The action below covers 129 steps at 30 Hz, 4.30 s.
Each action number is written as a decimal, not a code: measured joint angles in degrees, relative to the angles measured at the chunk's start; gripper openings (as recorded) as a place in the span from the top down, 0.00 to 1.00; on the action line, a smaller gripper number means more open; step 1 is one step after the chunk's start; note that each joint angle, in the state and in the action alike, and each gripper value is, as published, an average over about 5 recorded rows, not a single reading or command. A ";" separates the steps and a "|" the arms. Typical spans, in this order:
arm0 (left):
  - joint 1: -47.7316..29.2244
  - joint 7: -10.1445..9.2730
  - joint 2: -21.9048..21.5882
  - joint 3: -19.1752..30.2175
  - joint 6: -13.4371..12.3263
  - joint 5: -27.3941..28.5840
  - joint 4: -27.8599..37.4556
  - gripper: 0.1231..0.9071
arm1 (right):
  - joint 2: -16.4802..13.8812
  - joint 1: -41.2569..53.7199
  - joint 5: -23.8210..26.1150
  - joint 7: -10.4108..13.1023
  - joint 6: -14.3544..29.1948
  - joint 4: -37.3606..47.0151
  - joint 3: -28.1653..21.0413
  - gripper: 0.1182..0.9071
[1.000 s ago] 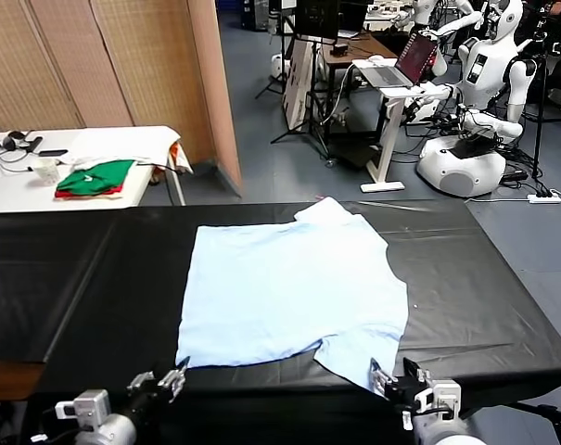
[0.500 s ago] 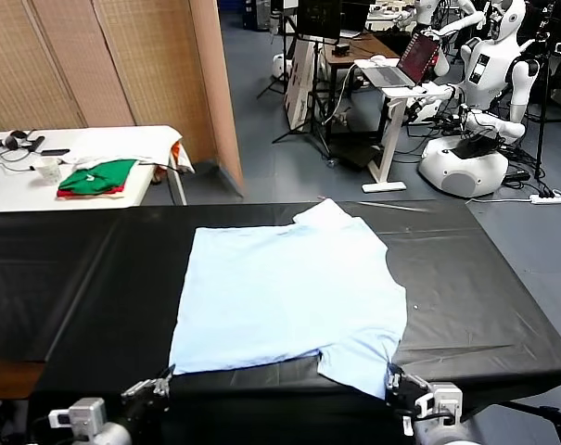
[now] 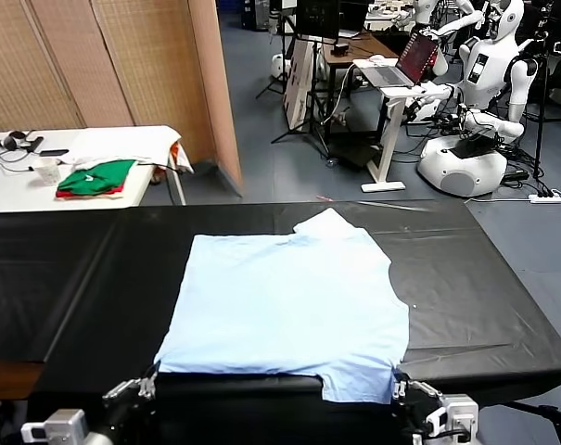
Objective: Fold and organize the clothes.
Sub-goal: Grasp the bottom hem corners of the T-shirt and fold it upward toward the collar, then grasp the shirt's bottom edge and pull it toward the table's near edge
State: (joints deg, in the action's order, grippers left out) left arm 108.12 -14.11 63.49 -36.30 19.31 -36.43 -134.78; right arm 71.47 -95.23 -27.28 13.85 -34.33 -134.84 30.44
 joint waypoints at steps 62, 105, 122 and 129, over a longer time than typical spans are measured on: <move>-31.66 -0.55 -6.72 15.38 -0.46 10.75 22.81 0.70 | -6.13 26.81 3.03 -3.58 -0.84 22.88 -10.32 0.41; -19.12 0.76 -4.86 12.32 2.13 9.41 16.74 0.71 | -9.22 13.91 1.81 -6.53 -0.82 16.54 -1.42 0.93; -15.46 -0.19 -8.10 8.73 1.76 9.52 13.78 0.97 | -12.23 11.22 -0.85 -5.15 -4.94 12.90 -0.57 0.97; -12.39 -0.73 -7.66 7.00 1.83 10.30 11.96 0.97 | -14.37 8.66 -4.74 -4.03 -7.79 10.55 1.31 0.97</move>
State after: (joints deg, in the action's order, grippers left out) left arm 95.73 -14.83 55.84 -29.30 21.14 -26.13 -122.82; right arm 57.09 -86.57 -32.03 9.82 -42.12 -124.30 31.75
